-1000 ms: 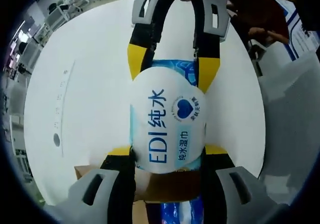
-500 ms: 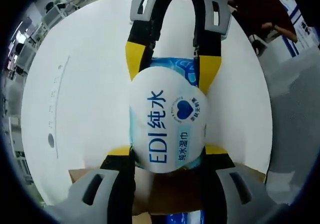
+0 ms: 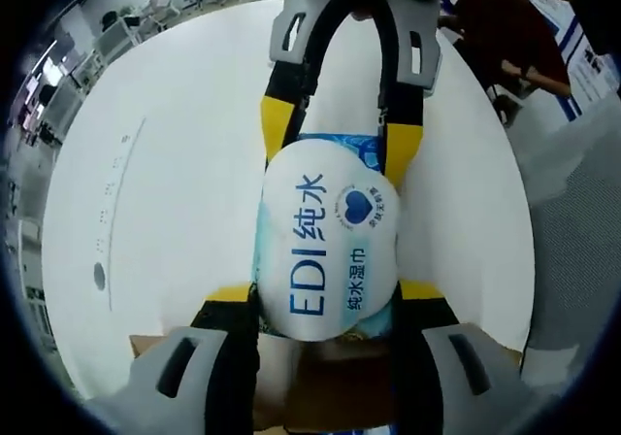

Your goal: Operate the shoe box by opening the lid, removing the specified soft item, and placing it in the target area until the item is outside and the box remains undamaged.

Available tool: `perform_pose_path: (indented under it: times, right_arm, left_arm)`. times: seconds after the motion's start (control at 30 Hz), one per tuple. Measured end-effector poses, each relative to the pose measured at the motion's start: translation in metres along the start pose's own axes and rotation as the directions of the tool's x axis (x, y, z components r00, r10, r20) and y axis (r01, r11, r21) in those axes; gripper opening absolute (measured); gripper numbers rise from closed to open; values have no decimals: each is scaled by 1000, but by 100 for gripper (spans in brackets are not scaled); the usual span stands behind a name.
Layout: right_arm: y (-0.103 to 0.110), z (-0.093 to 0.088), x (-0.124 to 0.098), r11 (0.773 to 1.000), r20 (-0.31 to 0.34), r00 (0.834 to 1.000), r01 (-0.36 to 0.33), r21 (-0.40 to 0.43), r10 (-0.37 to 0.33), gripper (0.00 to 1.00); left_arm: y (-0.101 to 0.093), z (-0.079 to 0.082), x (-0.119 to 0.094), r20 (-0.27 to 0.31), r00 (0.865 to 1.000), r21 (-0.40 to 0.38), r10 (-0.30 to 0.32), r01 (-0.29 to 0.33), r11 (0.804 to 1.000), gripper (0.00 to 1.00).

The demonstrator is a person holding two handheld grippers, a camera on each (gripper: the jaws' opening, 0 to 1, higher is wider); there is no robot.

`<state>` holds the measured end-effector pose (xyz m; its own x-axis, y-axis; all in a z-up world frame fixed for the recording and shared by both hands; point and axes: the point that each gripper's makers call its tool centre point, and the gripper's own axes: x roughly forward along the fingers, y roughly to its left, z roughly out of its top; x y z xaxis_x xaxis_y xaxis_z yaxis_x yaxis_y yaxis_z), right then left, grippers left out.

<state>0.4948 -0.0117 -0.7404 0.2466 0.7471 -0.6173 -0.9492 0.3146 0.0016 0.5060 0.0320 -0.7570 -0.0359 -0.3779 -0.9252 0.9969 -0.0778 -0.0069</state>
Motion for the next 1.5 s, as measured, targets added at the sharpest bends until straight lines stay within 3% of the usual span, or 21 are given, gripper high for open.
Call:
perform_pose_path:
  times: [0.2,0.23,0.33,0.53,0.7,0.9,1.07,1.5]
  right_arm:
    - [0,-2,-10,1000,-23,1000,11,24,-11,37]
    - [1,-2,-13,999,-28,1000,13,33,-12,39]
    - [1,-1,-19,999,-34,999,24,33,-23,40]
    - [6,12,-33,999,-28,999,37,38,-36,40]
    - [13,32,-43,998,-11,999,48,28,-47,39]
    - [24,55,-50,998,-6,999,53,20,-53,37]
    - [33,74,-47,999,5,999,49,24,-49,36]
    - [62,109,-14,999,1,1000,8,-38,-8,30]
  left_arm:
    - [-2,-1,-16,17,1000,-6,-2,2,1000,56]
    - [-3,5,-20,58,998,-22,-6,7,1000,56]
    - [-4,12,-30,108,994,-73,-13,21,997,56]
    - [-10,7,-57,153,988,-117,-37,56,992,55]
    - [-13,-3,-80,165,986,-127,-21,42,991,52]
    - [-20,-24,-104,187,982,-166,2,30,986,49]
    - [-26,-44,-115,171,985,-169,20,9,986,45]
    - [-40,-113,-132,112,990,-179,87,-66,982,41]
